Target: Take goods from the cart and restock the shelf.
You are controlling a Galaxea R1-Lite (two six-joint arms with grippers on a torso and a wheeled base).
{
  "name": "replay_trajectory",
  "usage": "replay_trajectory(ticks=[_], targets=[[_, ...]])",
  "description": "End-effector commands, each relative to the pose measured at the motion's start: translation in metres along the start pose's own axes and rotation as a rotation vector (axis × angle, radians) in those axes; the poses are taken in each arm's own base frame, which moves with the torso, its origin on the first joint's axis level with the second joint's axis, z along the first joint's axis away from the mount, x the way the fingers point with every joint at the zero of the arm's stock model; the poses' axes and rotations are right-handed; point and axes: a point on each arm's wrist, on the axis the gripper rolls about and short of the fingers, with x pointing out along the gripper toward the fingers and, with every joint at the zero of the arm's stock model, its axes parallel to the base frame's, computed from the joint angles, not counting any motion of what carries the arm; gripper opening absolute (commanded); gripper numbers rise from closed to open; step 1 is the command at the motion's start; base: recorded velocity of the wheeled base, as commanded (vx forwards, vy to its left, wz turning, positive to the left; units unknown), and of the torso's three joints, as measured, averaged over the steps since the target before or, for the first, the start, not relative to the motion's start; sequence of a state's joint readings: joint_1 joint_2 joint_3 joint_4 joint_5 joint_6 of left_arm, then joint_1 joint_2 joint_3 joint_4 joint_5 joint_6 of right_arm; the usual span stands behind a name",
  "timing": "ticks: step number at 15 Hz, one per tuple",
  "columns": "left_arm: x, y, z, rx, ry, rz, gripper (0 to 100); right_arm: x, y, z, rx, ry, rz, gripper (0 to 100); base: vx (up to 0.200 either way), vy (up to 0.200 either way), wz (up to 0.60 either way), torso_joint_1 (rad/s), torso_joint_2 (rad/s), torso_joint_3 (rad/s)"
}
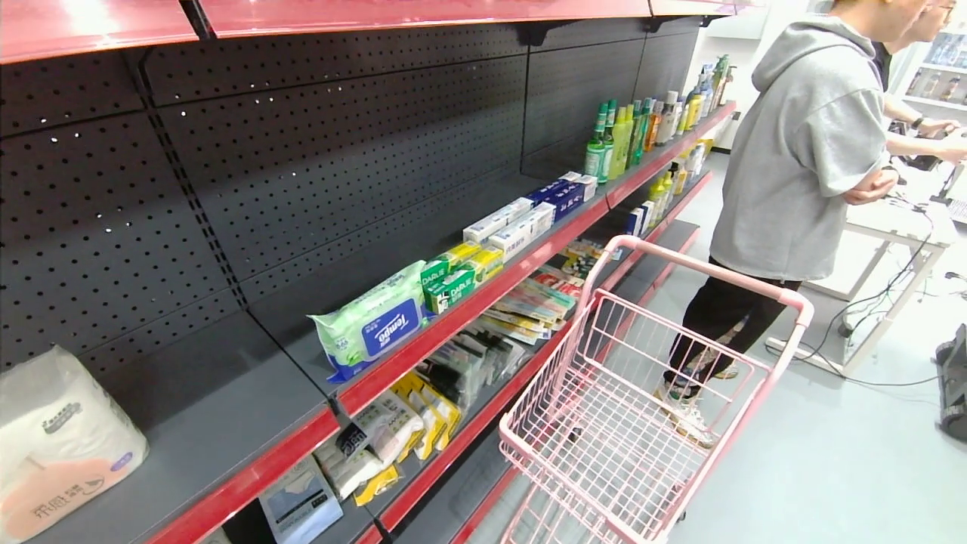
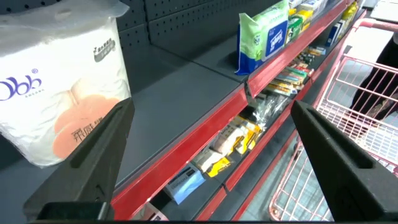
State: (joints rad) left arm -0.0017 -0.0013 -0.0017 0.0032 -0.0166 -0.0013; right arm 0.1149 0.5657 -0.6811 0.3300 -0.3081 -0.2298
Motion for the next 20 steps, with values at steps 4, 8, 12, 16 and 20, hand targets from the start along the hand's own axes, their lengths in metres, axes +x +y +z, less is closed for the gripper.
replay_trajectory(ticks=[4, 8, 12, 16, 20], targets=[[0.0001, 0.0, 0.0, 0.0, 0.001, 0.0, 100, 0.0045, 0.0012, 0.0017, -0.026, 0.011, 0.011, 0, 0.0, 0.0, 0.0, 0.091, -0.18, -0.1], [0.0001, 0.0, 0.0, 0.0, 0.001, 0.0, 100, 0.0058, 0.0025, -0.0022, -0.06, 0.023, 0.011, 0, 0.0, 0.0, 0.15, 0.025, -0.04, -0.023], [0.0001, 0.0, 0.0, 0.0, 0.001, 0.0, 100, 0.0061, 0.0026, -0.002, -0.062, 0.023, 0.011, 0, 0.0, 0.0, 0.6, 0.004, 0.0, -0.001], [0.0001, 0.0, 0.0, 0.0, 0.001, 0.0, 100, 0.0061, 0.0027, -0.0021, -0.062, 0.024, 0.013, 0, 0.0, 0.0, 0.6, 0.006, 0.0, 0.0], [0.0001, 0.0, 0.0, 0.0, 0.001, 0.0, 100, 0.0059, 0.0027, -0.0025, -0.062, 0.024, 0.013, 0, 0.0, 0.0, 0.6, 0.0, 0.0, 0.004]])
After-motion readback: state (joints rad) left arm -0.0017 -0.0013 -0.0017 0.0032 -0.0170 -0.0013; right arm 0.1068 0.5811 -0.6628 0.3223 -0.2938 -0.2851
